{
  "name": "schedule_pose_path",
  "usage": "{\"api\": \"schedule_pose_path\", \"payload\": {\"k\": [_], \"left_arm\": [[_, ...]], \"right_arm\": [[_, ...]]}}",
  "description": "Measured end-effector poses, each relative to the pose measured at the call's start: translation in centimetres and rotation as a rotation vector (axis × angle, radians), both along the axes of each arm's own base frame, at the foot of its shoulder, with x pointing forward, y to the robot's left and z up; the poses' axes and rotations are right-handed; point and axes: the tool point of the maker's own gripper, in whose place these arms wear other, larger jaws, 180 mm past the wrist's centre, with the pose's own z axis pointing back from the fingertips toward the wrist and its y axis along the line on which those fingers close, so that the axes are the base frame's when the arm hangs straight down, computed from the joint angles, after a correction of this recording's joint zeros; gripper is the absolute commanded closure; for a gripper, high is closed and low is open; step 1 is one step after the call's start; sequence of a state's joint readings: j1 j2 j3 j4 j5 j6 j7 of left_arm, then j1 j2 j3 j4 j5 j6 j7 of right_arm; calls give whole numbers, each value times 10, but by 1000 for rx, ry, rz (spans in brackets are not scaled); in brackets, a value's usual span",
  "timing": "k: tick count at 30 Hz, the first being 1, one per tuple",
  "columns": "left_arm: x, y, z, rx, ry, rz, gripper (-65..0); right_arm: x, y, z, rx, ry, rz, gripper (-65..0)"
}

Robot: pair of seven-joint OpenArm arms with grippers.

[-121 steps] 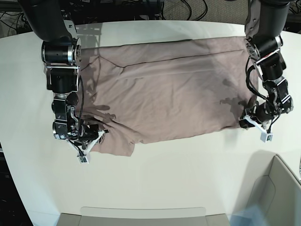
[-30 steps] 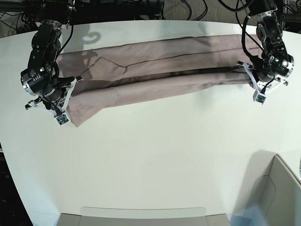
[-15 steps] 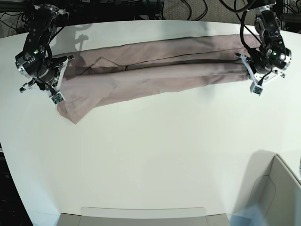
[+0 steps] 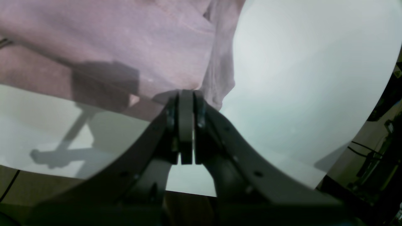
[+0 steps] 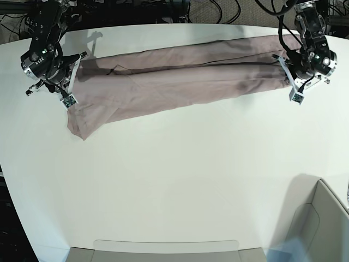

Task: Fold the T-shirt properly
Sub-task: 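Lay the folded hem down near the collar edge with both grippers, then hold the strip ends with both grippers and smooth it flat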

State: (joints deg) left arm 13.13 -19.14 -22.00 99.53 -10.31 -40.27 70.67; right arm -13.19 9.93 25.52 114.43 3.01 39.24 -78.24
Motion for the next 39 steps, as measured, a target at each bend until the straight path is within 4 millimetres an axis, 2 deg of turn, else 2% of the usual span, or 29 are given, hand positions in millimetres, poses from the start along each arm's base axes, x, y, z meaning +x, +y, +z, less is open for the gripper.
{"api": "schedule_pose_path", "payload": {"k": [3, 10, 16, 22, 24, 28, 30, 37, 39], "left_arm": [[-3, -1, -2, -13, -4, 29, -170], [-15, 24, 5, -4, -26, 166, -179], [-19, 24, 4, -6, 3, 172, -240], [-25, 21, 1, -9, 46, 193, -244], [-25, 29, 7, -16, 41, 249, -245], [-14, 61, 31, 6, -61, 366, -245], [-15, 69, 35, 16, -73, 390, -246], [-36, 54, -9, -85, 52, 432, -246], [-38, 56, -10, -90, 54, 442, -246]], "right_arm": [[-1, 0, -1, 0, 3, 0, 0], [-2, 1, -2, 0, 7, 3, 0], [-2, 1, -2, 0, 7, 3, 0], [-2, 0, -2, 0, 9, 3, 0], [-1, 1, -2, 1, 7, 4, 0], [-1, 0, -1, -2, 7, 5, 0], [-1, 1, -2, 0, 7, 7, 0], [0, 11, -4, 6, 15, 41, 0], [1, 13, -5, -1, 20, 56, 0]]}}
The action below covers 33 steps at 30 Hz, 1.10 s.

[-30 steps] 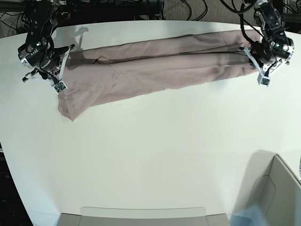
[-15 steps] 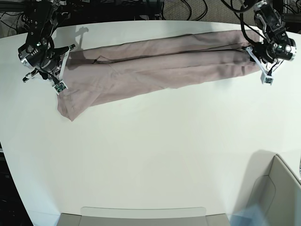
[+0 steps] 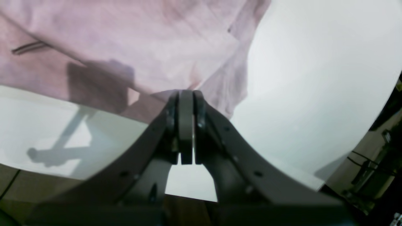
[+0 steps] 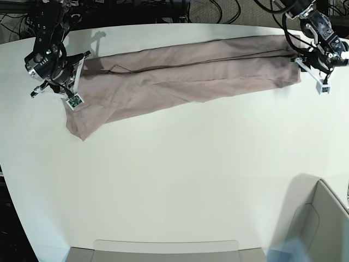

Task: Fold the T-shirt properly
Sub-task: 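Hold the strip ends with both grippers and smooth it flat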

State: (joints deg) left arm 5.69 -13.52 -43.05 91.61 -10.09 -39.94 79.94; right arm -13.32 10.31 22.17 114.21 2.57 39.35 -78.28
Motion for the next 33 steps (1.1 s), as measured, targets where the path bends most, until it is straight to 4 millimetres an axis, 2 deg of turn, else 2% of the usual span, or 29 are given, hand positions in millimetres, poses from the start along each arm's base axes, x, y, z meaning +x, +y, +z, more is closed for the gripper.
{"api": "schedule_pose_path", "payload": {"k": [6, 12, 15, 17, 19, 21, 24, 28, 33], "left_arm": [[-10, 9, 0, 4, 8, 43, -246], [-6, 10, 2, 9, -2, 43, -245], [1, 18, 18, 54, -26, 32, -245], [13, 25, 41, 118, -83, 15, -245], [25, 16, 53, 134, -149, 3, -245], [27, 2, 60, 136, -182, -4, -245], [24, -17, 57, 114, -183, -26, -245], [24, -23, 53, 123, -153, -75, -245], [6, -42, 33, 61, -101, -68, -245]], "right_arm": [[0, 5, -1, 5, 5, 16, 0], [2, 9, -2, 8, 4, 29, 0], [5, 10, 0, 10, -3, 31, 0], [4, 10, 0, 8, -2, 31, 0], [4, 9, 0, 8, -2, 31, 0], [4, 10, -1, 9, -2, 31, 0], [4, 10, -1, 9, -1, 30, 0], [4, 9, -1, 6, 0, 30, 0], [4, 9, -1, 7, 2, 30, 0]]}}
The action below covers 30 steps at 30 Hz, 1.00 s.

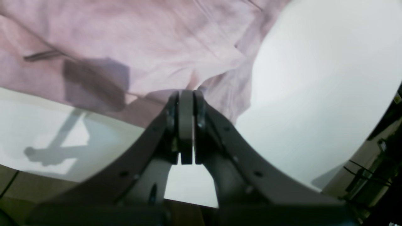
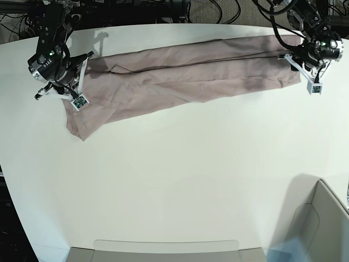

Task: Fold the T-shirt properly
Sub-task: 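Hold the strip ends with both grippers and smooth it flat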

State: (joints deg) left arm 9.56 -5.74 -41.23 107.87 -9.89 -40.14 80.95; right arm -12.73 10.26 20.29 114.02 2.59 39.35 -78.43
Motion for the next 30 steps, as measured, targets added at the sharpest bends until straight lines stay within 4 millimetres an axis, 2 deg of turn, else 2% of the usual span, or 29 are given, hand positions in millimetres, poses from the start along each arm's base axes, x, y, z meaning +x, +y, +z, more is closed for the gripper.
{"api": "schedule_pose_path", "payload": {"k": [4, 7, 12, 20, 22, 24, 27, 30], "left_arm": [[-4, 4, -17, -37, 41, 12, -245], [-11, -1, -36, -92, 76, 29, -244], [-15, 7, -37, -120, 50, 84, -243], [-18, 32, -29, -58, 72, 103, -245], [-21, 30, -35, -76, 82, 107, -246], [-25, 24, -49, -131, 107, 120, -246], [-13, 11, -71, -282, 86, 138, -246], [1, 13, -78, -354, 31, 156, -245]], "right_arm": [[-1, 0, -1, 1, 2, 1, 0], [0, 0, 0, 1, 1, 0, 0], [-2, -8, 1, -32, 7, 1, 0], [-1, -5, 1, -14, 2, 6, 0], [-1, -4, 1, -14, 2, 8, 0], [-1, -1, -1, -21, 12, 27, 0], [-1, 11, -3, -12, 19, 72, 0], [-1, 16, -5, -4, 23, 84, 0]]}}
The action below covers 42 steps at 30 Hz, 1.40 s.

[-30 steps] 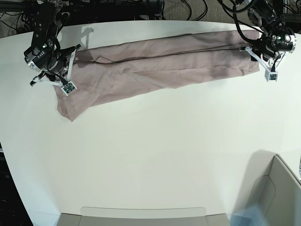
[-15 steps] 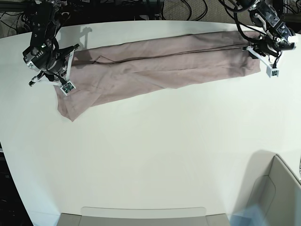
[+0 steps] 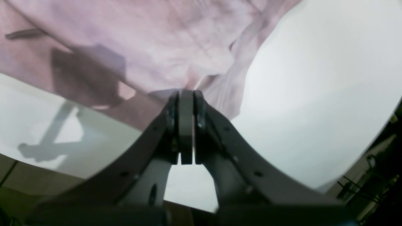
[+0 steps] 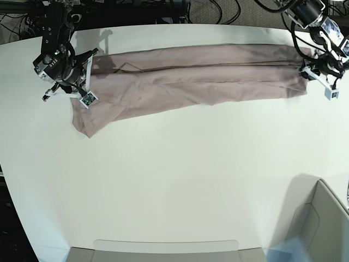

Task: Fold the T-shirt properly
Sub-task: 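Hold the strip ends with both grippers and smooth it flat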

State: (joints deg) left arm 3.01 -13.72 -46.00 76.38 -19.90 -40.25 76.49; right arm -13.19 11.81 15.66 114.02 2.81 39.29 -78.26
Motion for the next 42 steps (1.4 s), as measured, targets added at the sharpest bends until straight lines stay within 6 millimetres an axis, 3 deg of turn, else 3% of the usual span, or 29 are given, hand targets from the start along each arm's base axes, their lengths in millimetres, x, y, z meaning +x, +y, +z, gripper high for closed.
{"api": "schedule_pose_path", "payload": {"k": [5, 12, 18, 20, 24, 26, 30, 34, 38, 42], "left_arm": [[24, -29, 2, -87, -72, -84, -221], [38, -58, -1, -115, -77, -194, -2], [45, -70, 0, -135, -90, -226, 0], [43, -60, 2, -137, -104, -184, 0], [32, -20, 11, -127, -157, -10, 0], [38, -4, 19, -94, -178, 15, 0], [39, 29, 28, 14, -84, 21, 0], [45, 36, 34, 28, -102, 27, 0], [44, 46, 40, 57, -75, 24, 0], [45, 51, 65, 159, -107, -1, 0]], "right_arm": [[2, -2, 2, -8, -5, 0, 0], [3, -1, 2, -3, -9, 0, 0], [3, -2, 2, -8, -7, -2, 0], [3, -2, 2, -8, -7, -2, 0], [3, -4, 3, -10, -9, -8, 0], [3, -3, 3, -5, -10, -9, 0], [7, -2, 5, -2, -19, -9, 0], [13, 10, 6, 39, -40, -11, 0], [11, 9, 5, 29, -33, -20, 0], [12, 13, 6, 45, -39, -17, 0]]}}
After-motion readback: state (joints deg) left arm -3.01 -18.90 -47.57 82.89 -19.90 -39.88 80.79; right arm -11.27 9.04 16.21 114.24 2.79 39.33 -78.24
